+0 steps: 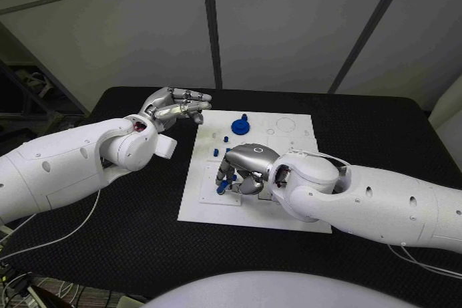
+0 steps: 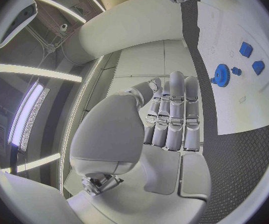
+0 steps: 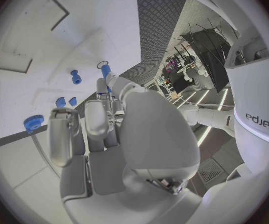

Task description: Assemble the parts on the task board

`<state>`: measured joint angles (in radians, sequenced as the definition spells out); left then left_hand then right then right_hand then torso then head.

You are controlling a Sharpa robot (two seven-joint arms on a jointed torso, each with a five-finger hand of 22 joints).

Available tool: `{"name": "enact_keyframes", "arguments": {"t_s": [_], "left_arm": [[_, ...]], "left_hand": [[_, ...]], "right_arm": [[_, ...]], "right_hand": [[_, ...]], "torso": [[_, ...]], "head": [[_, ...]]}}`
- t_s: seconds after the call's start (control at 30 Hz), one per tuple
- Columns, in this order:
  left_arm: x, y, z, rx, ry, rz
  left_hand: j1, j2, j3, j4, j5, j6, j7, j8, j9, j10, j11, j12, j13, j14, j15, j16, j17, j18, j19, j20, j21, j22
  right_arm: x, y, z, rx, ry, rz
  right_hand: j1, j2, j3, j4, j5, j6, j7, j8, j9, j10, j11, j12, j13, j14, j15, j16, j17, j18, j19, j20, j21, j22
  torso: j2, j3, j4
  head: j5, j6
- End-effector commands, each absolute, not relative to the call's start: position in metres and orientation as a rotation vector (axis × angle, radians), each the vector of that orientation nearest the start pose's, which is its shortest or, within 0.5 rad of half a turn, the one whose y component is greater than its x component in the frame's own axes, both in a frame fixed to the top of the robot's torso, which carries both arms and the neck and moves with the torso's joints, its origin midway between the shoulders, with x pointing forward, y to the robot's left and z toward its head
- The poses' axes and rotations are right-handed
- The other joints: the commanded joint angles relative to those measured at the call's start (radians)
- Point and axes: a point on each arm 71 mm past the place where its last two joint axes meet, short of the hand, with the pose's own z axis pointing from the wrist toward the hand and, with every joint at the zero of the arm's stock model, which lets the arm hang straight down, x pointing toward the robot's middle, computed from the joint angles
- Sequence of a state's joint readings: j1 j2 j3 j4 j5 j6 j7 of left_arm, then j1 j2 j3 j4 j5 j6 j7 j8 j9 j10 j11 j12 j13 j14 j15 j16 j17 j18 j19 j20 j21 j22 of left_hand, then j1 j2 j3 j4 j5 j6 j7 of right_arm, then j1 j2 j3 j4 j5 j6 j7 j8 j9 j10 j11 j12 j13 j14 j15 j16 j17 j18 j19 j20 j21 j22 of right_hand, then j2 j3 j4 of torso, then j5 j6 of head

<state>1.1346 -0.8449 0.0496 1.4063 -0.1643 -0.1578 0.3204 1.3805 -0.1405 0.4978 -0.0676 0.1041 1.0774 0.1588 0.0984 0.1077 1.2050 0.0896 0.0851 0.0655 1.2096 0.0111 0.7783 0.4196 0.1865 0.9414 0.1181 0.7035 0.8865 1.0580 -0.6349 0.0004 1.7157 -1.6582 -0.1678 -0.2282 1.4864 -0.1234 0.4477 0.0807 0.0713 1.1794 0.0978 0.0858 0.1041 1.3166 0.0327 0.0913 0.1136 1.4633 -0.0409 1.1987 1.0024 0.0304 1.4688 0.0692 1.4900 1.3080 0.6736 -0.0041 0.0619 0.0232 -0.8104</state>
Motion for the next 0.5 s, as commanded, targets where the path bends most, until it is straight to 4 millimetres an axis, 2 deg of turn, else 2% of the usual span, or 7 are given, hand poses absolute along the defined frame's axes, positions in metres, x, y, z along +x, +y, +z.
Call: {"name": "enact_keyframes", "arguments": {"t_s": [0.03,0.43,0.5], "left_arm": [[0.5059,0.2361,-0.1871,-1.008,1.509,-1.541],[0.5057,0.2369,-0.187,-1.009,1.509,-1.54],[0.5056,0.2368,-0.187,-1.009,1.51,-1.54]], "left_hand": [[-0.002,0.01,-0.004,0.0,0.0,0.008,-0.001,0.002,0.001,0.006,0.002,0.004,0.001,0.007,0.0,-0.004,-0.001,-0.004,0.005,0.0,-0.004,-0.001],[-0.002,0.01,-0.004,0.0,0.0,0.008,-0.001,0.002,0.001,0.006,0.002,0.004,0.001,0.007,0.0,-0.004,-0.001,-0.004,0.005,0.0,-0.004,-0.001],[-0.003,0.011,-0.004,-0.001,0.0,0.008,0.0,0.001,0.002,0.006,0.003,0.004,0.001,0.007,0.0,-0.005,-0.002,-0.004,0.005,0.0,-0.005,-0.002]], "right_arm": [[0.3989,-0.0479,-0.2106,-0.501,1.754,0.846],[0.397,-0.0446,-0.216,-0.531,1.764,0.813],[0.3956,-0.0437,-0.2183,-0.543,1.77,0.805]], "right_hand": [[-0.011,0.001,-0.004,-0.003,0.006,0.001,0.008,0.003,0.002,-0.002,0.004,-0.003,0.001,0.016,-0.004,-0.001,-0.001,-0.01,0.066,-0.006,-0.002,0.21],[-0.013,0.002,-0.005,-0.003,0.005,0.002,0.007,0.003,0.003,-0.001,0.004,-0.004,0.001,0.016,-0.004,-0.001,0.0,-0.01,0.066,-0.006,-0.003,0.209],[-0.013,0.002,-0.005,-0.003,0.005,0.002,0.007,0.003,0.003,-0.001,0.004,-0.004,0.001,0.016,-0.004,-0.001,0.0,-0.01,0.066,-0.006,-0.003,0.209]], "torso": [[0.0,-0.0006,0.0003],[0.0,-0.0004,-0.002],[-0.001,-0.0008,-0.0007]], "head": [[0.001,-0.001],[0.003,-0.003],[0.002,-0.004]]}}
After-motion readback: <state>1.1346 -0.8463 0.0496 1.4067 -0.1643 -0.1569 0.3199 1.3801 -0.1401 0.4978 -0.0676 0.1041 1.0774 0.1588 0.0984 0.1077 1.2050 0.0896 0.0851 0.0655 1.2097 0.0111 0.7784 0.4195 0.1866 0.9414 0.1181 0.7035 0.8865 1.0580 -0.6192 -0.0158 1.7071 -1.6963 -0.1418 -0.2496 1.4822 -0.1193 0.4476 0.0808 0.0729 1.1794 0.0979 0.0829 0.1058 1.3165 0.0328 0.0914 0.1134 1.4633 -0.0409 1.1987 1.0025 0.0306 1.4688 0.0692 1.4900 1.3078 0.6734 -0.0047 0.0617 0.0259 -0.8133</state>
